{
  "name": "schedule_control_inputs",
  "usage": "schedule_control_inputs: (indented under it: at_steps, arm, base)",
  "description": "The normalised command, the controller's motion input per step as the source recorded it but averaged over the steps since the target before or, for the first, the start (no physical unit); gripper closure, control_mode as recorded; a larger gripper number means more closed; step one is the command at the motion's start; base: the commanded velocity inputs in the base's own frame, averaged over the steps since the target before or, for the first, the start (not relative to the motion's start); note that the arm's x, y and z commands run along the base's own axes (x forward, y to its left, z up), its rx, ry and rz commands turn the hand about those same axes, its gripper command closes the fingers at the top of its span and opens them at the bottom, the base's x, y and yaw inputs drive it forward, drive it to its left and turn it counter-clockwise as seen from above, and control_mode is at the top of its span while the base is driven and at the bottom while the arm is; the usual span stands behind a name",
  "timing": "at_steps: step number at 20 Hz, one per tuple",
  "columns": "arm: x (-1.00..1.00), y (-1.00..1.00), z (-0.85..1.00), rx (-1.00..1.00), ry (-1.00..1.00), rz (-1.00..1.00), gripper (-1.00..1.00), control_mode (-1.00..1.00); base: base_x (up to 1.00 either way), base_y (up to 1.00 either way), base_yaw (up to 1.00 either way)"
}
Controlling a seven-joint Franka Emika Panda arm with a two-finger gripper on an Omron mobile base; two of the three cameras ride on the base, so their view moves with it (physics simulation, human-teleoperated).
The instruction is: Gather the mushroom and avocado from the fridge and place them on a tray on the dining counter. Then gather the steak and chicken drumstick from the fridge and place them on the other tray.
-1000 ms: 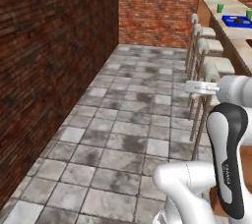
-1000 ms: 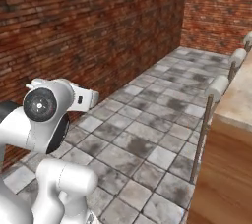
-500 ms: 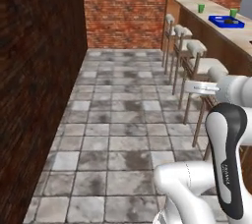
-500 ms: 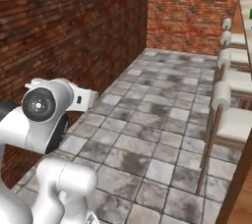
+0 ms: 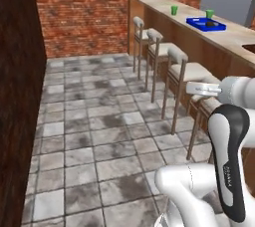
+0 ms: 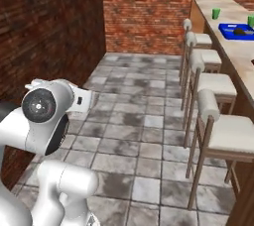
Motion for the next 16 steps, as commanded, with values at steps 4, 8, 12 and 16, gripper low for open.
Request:
schedule_control_inputs:
  at_steps: [4, 8, 12, 16]
  arm:
    - [0.00, 0.00, 0.00, 0.00, 0.00, 0.00, 1.00, 1.00]
    - [0.00, 0.00, 0.00, 0.00, 0.00, 0.00, 1.00, 1.00]
    - [0.00, 0.00, 0.00, 0.00, 0.00, 0.00, 1.00, 1.00]
    - [0.00, 0.00, 0.00, 0.00, 0.00, 0.00, 1.00, 1.00]
  base:
    - [0.78, 0.23, -0.41]
    - [0.79, 0.36, -0.44]
    - [0.77, 0.43, -0.45]
    - [0.73, 0.54, -0.46]
